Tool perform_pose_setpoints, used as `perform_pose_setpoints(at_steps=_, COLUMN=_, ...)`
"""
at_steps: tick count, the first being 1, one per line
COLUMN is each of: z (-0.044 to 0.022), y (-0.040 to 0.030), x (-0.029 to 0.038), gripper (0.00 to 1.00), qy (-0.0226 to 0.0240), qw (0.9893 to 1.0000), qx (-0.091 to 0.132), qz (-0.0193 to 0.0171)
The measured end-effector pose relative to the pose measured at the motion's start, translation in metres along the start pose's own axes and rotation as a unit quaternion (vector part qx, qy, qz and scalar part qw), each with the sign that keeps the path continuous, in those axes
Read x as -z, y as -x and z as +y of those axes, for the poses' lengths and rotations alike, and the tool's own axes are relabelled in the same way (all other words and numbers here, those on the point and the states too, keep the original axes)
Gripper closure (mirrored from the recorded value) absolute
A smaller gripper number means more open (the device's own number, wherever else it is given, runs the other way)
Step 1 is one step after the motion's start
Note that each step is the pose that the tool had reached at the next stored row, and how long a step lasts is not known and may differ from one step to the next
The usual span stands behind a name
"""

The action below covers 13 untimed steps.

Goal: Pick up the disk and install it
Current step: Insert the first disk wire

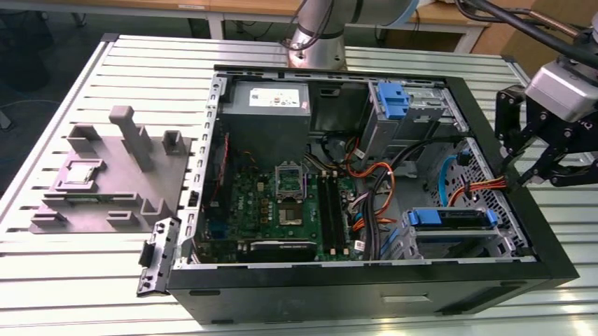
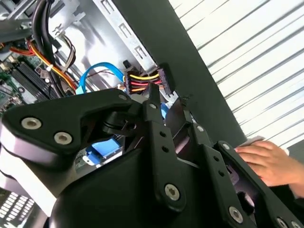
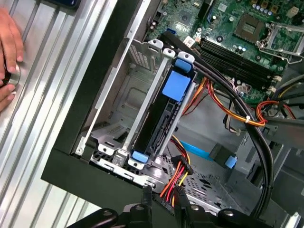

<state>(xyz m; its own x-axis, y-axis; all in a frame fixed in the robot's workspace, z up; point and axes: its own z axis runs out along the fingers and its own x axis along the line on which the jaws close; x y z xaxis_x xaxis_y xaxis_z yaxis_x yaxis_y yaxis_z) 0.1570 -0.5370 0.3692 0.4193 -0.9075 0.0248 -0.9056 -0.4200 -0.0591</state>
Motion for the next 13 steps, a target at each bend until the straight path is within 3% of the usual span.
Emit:
perform_pose_setpoints(at_steps=4, z=0.0000, y=-0.0001, x=-0.0013, gripper=0.67, qy=-0.0009, qw=0.9994, qx=0.036, qz=-0.0021)
perform_pose_setpoints(at_steps=8, z=0.0001, y=0.0000, x=-0.0035, gripper=0.67, qy=-0.0029, qw=0.9974, qx=0.072, qz=-0.0037)
perform_pose_setpoints(at_steps=10, z=0.0002, y=0.0001, x=-0.0042, gripper=0.67, qy=-0.0081, qw=0.9964, qx=0.084, qz=-0.0018)
perform_pose_setpoints(at_steps=13, z=0.0002, y=0.0000, x=-0.0044, gripper=0.67, qy=-0.0228, qw=0.9952, qx=0.095, qz=0.0057)
